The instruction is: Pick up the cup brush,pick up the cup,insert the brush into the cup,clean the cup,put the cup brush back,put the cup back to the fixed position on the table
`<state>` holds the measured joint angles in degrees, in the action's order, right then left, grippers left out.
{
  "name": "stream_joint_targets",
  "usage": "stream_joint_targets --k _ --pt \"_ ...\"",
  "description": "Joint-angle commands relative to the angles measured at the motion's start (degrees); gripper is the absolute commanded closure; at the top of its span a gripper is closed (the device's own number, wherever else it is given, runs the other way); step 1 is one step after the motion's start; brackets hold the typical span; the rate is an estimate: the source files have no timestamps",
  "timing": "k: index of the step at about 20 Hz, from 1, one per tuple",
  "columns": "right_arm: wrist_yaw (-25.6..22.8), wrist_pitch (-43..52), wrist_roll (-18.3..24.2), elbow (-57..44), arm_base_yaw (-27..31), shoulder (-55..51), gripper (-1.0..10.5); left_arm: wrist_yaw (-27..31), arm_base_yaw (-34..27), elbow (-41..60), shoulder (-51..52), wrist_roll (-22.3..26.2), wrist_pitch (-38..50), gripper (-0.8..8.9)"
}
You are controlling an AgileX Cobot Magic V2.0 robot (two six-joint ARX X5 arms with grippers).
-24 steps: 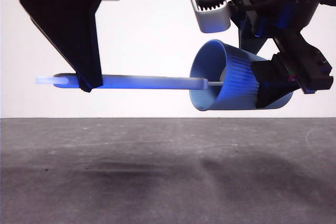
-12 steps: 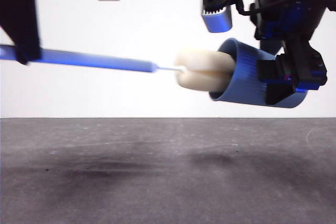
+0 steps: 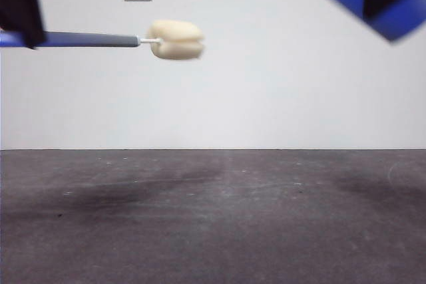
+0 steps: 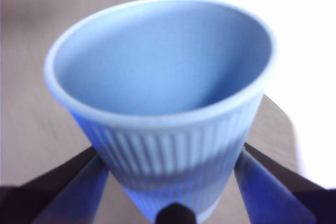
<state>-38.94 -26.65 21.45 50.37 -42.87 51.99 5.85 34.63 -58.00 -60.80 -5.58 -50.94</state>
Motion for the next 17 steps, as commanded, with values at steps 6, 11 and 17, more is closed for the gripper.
stream_joint_targets --k 6,11,17 --pt "20.1 0.8 -24.6 2.7 0.0 -8.2 9.6 0.0 -1.2 13.2 -11.7 -18.9 27.1 8.22" --pt "22.7 -0.9 -28.2 2.7 0.0 -7.0 9.6 0.1 -1.2 13.2 -22.0 -21.7 36.3 8.22" --pt "23.7 -2.2 -29.6 2.7 0.0 -7.0 9.6 0.3 -1.2 13.2 -31.7 -21.9 40.1 8.22"
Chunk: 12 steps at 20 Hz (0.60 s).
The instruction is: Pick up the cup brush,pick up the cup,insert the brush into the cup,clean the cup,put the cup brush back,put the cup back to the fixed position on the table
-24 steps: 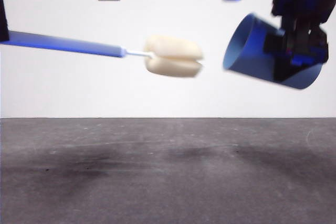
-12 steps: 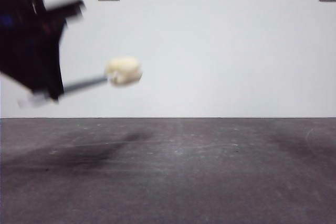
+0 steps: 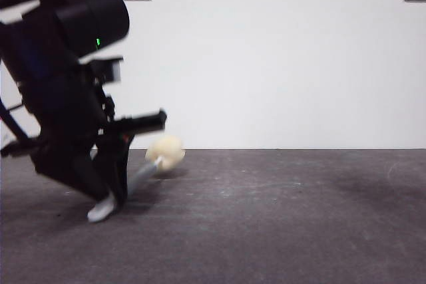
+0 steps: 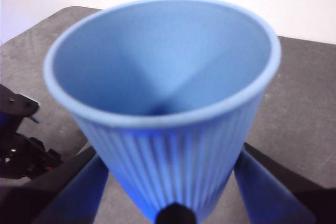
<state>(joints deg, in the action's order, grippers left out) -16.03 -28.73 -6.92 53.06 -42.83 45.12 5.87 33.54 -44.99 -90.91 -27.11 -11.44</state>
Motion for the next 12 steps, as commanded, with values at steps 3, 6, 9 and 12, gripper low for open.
stream_joint_targets --k 3,6,9,12 --pt "0.9 -0.5 -1.7 0.0 -0.1 -0.1 9.6 0.3 -0.2 0.2 -3.8 -1.6 0.7 8.22" --pt "0.9 -0.5 -1.7 0.0 -0.1 -0.1 9.6 -0.4 -0.2 0.2 -3.8 -2.6 0.9 7.89" --pt "0.9 -0.6 -1.7 0.0 -0.1 0.4 9.6 -2.5 -0.1 0.2 -3.8 -3.2 0.6 5.06" --pt "1.0 -0.7 -1.8 -0.5 -0.1 2.6 9.6 -4.4 -0.2 0.1 -3.5 -3.2 0.3 4.63"
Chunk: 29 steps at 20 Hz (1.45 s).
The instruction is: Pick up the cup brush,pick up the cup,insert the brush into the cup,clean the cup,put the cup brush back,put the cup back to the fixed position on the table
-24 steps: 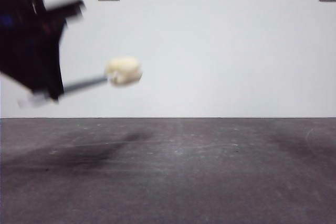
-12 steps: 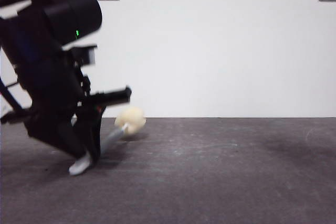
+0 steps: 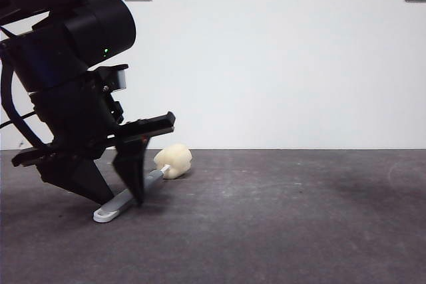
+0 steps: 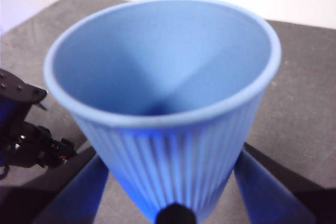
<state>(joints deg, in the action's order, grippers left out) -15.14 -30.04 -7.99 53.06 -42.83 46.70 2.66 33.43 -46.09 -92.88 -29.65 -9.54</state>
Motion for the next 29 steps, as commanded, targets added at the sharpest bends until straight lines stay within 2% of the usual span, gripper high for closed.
stream_joint_targets --k 1,3,8,13,18,23,26,29 --pt "0.1 1.6 -1.1 -1.7 0.0 1.6 9.6 -1.7 0.0 1.0 -1.1 -0.7 -1.7 4.63" --pt "0.1 7.6 -1.2 -6.4 0.0 1.9 9.6 -1.7 0.0 1.0 0.5 -0.6 -1.7 4.63" --pt "0.1 29.4 -1.1 -22.9 1.0 2.8 9.6 -1.7 0.0 1.0 8.3 -0.1 -5.3 4.63" --pt "0.3 48.6 -1.2 -32.9 4.8 12.2 9.6 -3.4 0.3 1.0 18.5 1.7 -9.3 4.63" --pt "5.1 68.2 0.0 -33.7 11.2 28.4 9.6 -2.9 0.3 1.0 26.3 4.5 -13.5 4.63" --pt "11.7 83.6 2.7 -33.6 16.6 42.2 9.6 -2.8 0.3 1.0 28.7 5.9 -14.8 4.63" --pt "13.9 89.3 3.2 -33.1 18.4 47.4 9.6 -2.8 0.3 1.0 28.7 5.9 -14.5 4.63" --pt "16.6 90.7 6.0 -31.1 18.9 51.6 9.6 -2.8 0.3 1.0 28.7 5.9 -14.0 4.63"
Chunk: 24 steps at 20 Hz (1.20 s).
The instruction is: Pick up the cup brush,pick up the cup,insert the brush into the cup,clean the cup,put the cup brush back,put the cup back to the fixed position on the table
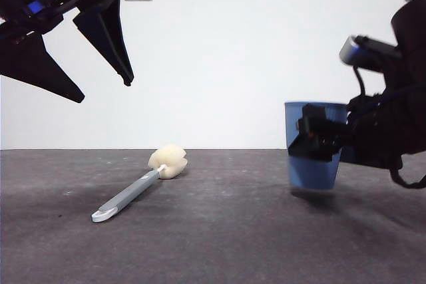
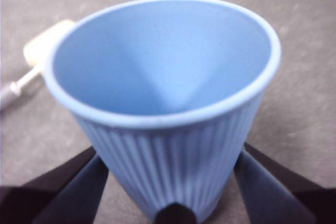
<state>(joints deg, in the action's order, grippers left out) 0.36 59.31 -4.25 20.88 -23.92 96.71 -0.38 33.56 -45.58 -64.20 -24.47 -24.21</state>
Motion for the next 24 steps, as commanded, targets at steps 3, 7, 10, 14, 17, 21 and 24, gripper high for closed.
stream_joint_targets --k 3,7,10,14,17,21,24 --pt "1.2 2.0 3.0 3.1 0.0 4.6 9.6 0.3 0.2 0.5 0.0 0.7 0.7 4.63" --pt "1.2 1.9 4.4 3.7 0.0 6.7 9.6 0.5 0.2 0.5 0.0 0.7 0.6 4.63" --pt "1.2 0.2 4.8 3.7 0.0 7.4 9.6 1.6 0.2 0.5 0.0 0.8 0.5 4.63" --pt "1.2 -0.5 4.8 3.7 -0.1 7.4 5.9 1.6 0.2 0.5 0.0 0.7 0.5 4.63" --pt "1.2 -0.4 4.8 3.7 -0.1 7.3 4.7 1.6 0.2 0.5 0.0 0.8 0.5 4.63" --pt "1.0 0.5 5.7 3.7 -0.1 6.7 4.2 1.7 0.2 0.5 0.0 0.7 0.4 4.63" --pt "1.0 0.6 5.7 3.7 -0.1 5.9 3.8 1.7 0.2 0.5 0.0 0.7 0.0 4.63"
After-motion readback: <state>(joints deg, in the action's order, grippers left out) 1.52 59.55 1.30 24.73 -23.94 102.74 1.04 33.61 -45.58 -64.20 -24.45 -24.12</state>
